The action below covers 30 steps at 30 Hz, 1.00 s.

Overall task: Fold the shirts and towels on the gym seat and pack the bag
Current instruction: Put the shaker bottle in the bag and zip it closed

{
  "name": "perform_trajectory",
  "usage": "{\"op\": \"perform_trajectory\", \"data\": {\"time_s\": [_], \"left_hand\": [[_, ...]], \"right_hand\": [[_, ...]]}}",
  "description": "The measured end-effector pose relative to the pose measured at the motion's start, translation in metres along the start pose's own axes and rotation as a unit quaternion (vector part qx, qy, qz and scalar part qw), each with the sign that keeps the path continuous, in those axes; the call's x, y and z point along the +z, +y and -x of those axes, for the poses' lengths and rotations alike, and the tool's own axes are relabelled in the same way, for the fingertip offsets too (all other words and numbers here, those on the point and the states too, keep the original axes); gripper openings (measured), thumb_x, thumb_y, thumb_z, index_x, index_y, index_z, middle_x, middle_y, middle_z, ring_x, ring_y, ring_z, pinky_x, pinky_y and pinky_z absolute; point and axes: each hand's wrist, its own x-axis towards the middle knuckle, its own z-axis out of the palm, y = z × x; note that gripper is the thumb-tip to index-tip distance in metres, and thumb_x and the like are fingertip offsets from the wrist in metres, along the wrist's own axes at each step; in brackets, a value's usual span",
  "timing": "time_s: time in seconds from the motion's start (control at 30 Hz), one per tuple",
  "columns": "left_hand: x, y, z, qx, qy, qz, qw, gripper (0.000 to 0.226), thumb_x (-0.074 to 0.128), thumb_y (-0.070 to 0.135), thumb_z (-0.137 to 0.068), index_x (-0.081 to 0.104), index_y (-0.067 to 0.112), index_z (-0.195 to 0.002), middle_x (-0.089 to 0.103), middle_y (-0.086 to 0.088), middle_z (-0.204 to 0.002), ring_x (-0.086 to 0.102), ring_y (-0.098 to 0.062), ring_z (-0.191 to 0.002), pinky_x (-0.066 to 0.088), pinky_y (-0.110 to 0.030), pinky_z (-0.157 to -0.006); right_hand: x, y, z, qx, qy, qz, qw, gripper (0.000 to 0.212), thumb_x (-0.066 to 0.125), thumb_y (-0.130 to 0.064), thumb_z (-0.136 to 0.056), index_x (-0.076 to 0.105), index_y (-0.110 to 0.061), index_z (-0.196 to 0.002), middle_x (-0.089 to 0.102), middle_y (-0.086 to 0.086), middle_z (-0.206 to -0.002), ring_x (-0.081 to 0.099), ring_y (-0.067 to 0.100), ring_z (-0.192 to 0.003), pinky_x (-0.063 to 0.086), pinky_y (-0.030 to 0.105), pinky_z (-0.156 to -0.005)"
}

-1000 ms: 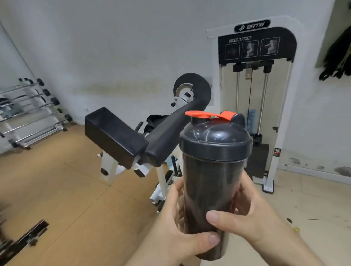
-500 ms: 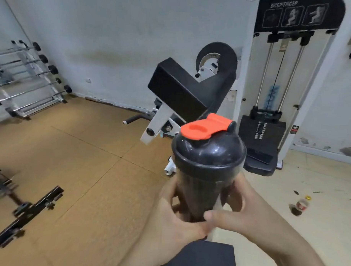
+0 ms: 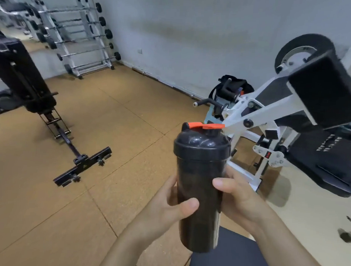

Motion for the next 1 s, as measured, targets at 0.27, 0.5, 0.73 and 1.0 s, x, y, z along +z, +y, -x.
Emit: {"op": "perform_trajectory", "data": {"time_s": [0.27,0.5,0.73,1.0], "left_hand": [[-0.059,-0.002,-0.078,-0.017,0.214,-0.082,0.973,0.058,0.074,0.062,-0.066,0.036,0.053,-0.109,0.055,0.034,-0.096,0.055,0.015,-0.085,0.044,-0.007,-0.061],[-0.121,0.008,-0.217,0.02,0.166,-0.255,0.953,0.073,0.074,0.058,-0.064,0.019,0.067,-0.111,0.049,0.033,-0.11,0.055,0.01,-0.099,0.049,-0.017,-0.078],[-0.216,0.088,-0.384,0.036,0.122,-0.03,0.991,0.079,0.07,0.072,-0.06,0.044,0.05,-0.131,0.054,0.025,-0.132,0.053,0.01,-0.114,0.049,-0.027,-0.098],[-0.271,0.137,-0.567,0.051,-0.009,-0.015,0.999,0.067,0.08,0.044,-0.061,0.058,0.03,-0.122,0.071,0.009,-0.107,0.068,-0.009,-0.099,0.052,-0.018,-0.076]], "right_hand": [[0.013,0.016,-0.104,0.015,0.095,0.113,0.989,0.073,0.062,-0.064,-0.071,0.034,-0.054,-0.137,0.051,-0.03,-0.127,0.052,-0.014,-0.11,0.044,0.011,-0.08],[-0.03,0.022,-0.255,-0.03,0.147,0.103,0.983,0.076,0.082,-0.044,-0.061,0.044,-0.043,-0.127,0.064,-0.026,-0.111,0.06,-0.007,-0.104,0.051,0.012,-0.076],[-0.116,-0.02,-0.408,0.027,0.095,0.085,0.991,0.067,0.08,-0.054,-0.06,0.046,-0.06,-0.118,0.06,-0.032,-0.117,0.057,-0.01,-0.108,0.048,0.023,-0.089],[-0.178,-0.034,-0.55,0.061,0.055,-0.029,0.996,0.079,0.084,-0.051,-0.062,0.05,-0.036,-0.132,0.062,0.001,-0.131,0.057,0.024,-0.123,0.042,0.051,-0.105]]}}
